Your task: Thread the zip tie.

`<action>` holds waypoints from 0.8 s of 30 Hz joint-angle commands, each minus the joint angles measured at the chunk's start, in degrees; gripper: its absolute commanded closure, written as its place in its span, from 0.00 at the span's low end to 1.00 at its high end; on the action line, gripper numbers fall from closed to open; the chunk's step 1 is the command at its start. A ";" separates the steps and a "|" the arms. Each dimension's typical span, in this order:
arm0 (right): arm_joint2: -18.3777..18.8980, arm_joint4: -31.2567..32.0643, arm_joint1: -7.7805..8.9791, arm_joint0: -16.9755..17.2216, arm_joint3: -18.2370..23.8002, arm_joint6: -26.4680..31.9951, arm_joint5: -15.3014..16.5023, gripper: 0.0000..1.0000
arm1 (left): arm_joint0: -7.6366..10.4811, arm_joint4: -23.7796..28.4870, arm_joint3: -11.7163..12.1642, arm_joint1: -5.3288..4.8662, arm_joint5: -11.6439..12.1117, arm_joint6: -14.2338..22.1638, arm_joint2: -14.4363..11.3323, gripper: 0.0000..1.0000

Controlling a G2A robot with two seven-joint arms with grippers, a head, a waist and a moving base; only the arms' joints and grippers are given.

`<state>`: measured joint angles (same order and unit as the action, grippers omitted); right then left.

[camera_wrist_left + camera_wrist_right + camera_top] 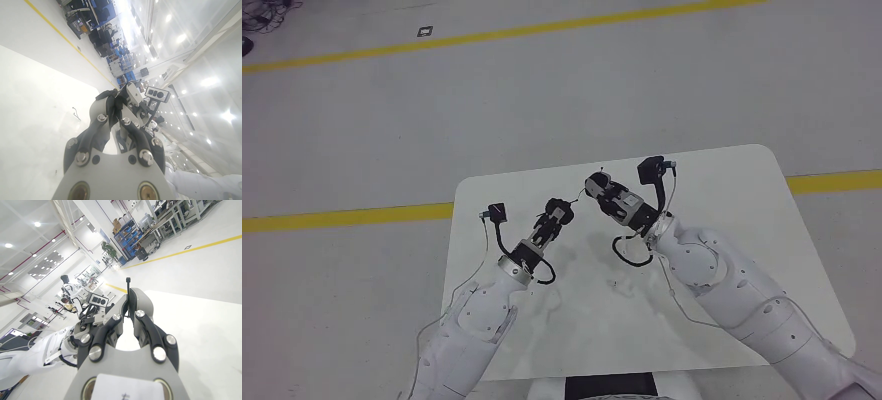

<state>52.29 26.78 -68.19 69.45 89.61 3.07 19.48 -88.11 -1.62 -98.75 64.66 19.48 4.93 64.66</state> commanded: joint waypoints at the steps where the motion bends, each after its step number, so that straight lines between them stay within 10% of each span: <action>1: -0.05 0.19 -0.05 0.01 -0.02 0.02 0.00 1.00 | -0.08 -0.04 -0.15 0.02 0.00 -0.09 0.07 1.00; 24: -0.43 -2.75 -1.25 0.83 -1.29 -1.29 -0.03 1.00 | -0.59 -1.45 -1.11 0.23 0.00 -1.06 0.63 1.00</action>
<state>51.87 24.36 -69.34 70.23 88.47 1.84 19.48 -88.69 -2.96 -99.84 64.87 19.48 4.08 65.33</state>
